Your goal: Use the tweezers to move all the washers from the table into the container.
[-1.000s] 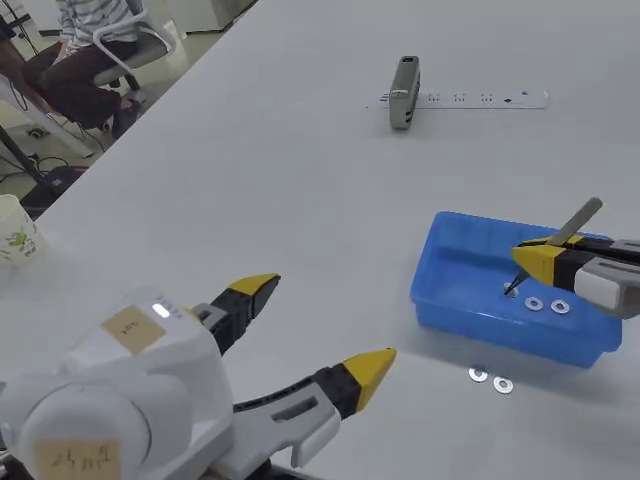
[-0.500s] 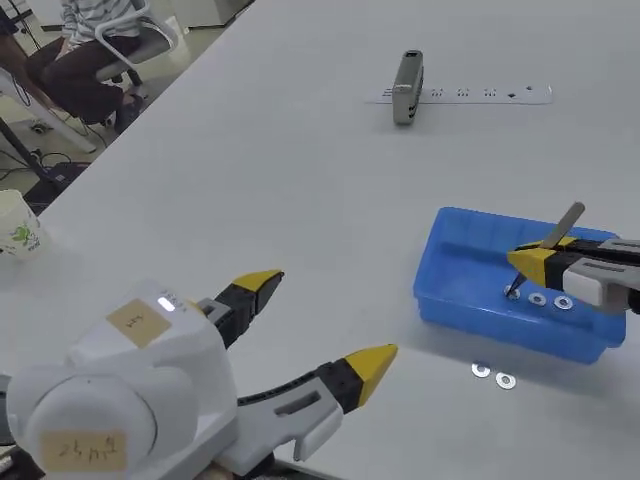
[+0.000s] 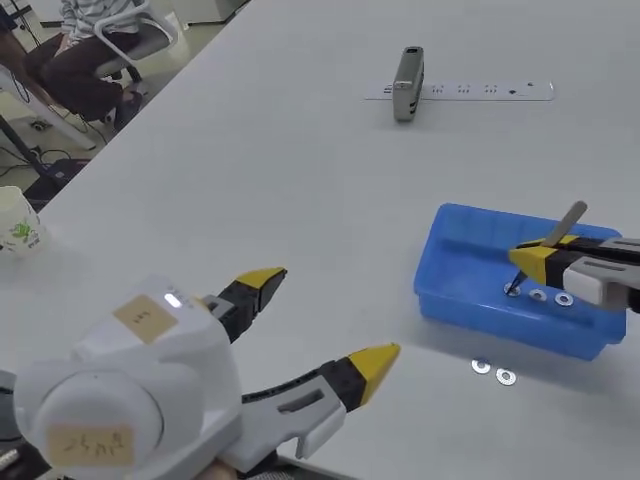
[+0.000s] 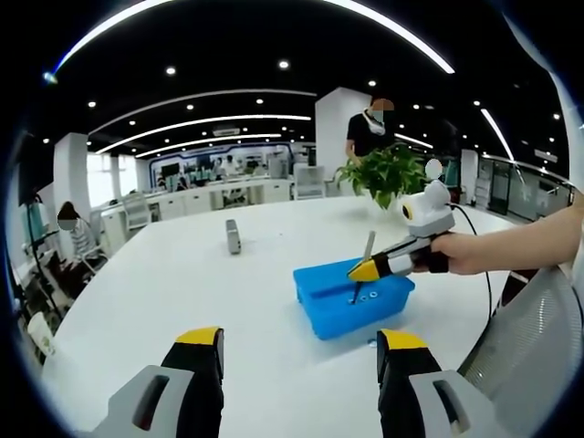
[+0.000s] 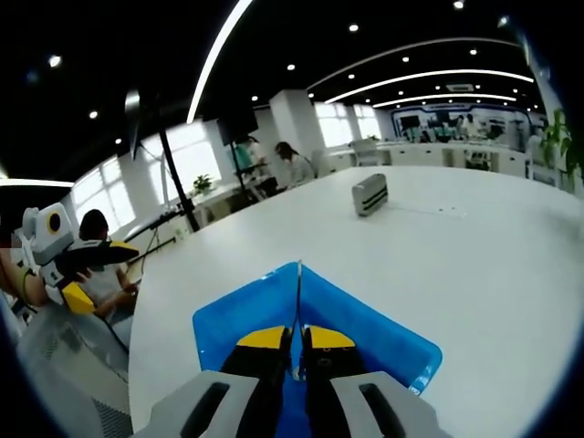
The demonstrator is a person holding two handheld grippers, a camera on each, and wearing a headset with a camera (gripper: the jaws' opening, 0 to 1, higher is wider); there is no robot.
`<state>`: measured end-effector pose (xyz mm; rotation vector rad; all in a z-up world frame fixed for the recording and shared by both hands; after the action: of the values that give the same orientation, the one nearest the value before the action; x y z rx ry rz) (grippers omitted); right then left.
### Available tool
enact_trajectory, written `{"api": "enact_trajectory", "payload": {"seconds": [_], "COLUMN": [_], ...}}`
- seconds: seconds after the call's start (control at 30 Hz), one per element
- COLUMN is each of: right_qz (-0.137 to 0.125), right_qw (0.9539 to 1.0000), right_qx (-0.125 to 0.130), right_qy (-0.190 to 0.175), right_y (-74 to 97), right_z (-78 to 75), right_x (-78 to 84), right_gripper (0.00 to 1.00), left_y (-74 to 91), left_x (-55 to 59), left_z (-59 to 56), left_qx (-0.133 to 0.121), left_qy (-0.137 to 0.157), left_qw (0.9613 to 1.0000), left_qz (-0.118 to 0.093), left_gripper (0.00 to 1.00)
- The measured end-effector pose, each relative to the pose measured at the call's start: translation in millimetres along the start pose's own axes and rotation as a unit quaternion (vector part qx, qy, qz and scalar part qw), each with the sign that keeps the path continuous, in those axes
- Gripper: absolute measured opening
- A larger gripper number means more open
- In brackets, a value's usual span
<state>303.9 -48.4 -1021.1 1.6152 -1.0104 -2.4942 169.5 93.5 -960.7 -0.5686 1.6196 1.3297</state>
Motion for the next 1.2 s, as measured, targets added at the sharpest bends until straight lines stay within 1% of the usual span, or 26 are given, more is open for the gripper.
{"api": "enact_trajectory", "payload": {"seconds": [0.2, 0.33, 0.5, 0.6, 0.73, 0.87, 1.03, 1.2], "right_qz": [-0.021, -0.034, -0.051, -0.067, -0.078, -0.081, -0.073, -0.065], "right_qw": [0.9997, 0.9993, 0.9985, 0.9974, 0.9962, 0.9953, 0.9941, 0.9937], "right_qx": [0.002, -0.003, -0.011, -0.023, -0.036, -0.05, -0.071, -0.079], "right_qy": [-0.015, -0.017, -0.014, -0.007, 0.012, 0.022, 0.04, 0.046], "right_y": [7.3, 13.5, 21.9, 27.8, 34.4, 38.5, 40.0, 39.3], "right_z": [-0.8, 3.0, 10.8, 18.7, 30.4, 40.8, 53.8, 60.7], "right_x": [-6.4, -11.2, -16.0, -21.2, -25.6, -26.2, -21.3, -18.2], "right_gripper": [0.04, 0.04, 0.04, 0.04, 0.04, 0.04, 0.04, 0.04], "left_y": [-0.2, -0.1, -0.3, -0.3, -0.5, -0.3, -0.3, -0.6], "left_x": [0.1, -0.1, 0.0, -0.1, 0.1, 0.1, -0.2, 0.2], "left_z": [-0.6, -0.6, -1.4, -1.0, -1.6, -1.2, -1.0, -1.5], "left_qx": [0.001, 0.001, 0.002, 0.002, 0.003, 0.002, 0.002, 0.003], "left_qy": [-0.002, -0.001, -0.003, -0.002, -0.003, -0.002, -0.001, -0.003], "left_qw": [1.0, 1.0, 1.0, 1.0, 1.0, 1.0, 1.0, 1.0], "left_qz": [0.001, 0.0, 0.0, 0.0, 0.0, 0.0, -0.001, 0.0], "left_gripper": [0.68, 0.68, 0.68, 0.68, 0.68, 0.68, 0.68, 0.68]}}
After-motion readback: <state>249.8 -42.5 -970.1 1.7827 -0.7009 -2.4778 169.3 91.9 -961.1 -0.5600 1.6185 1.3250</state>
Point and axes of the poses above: the centre of the closed fingertips' face, and the gripper's own axes: y roughly backward along the fingers, z roughly to its left, x roughly out of its underside, the point moved 2 cm from there along y, roughly backward along the fingers, and after that the axes turned 8 degrees about z, right-handed, at the moved point
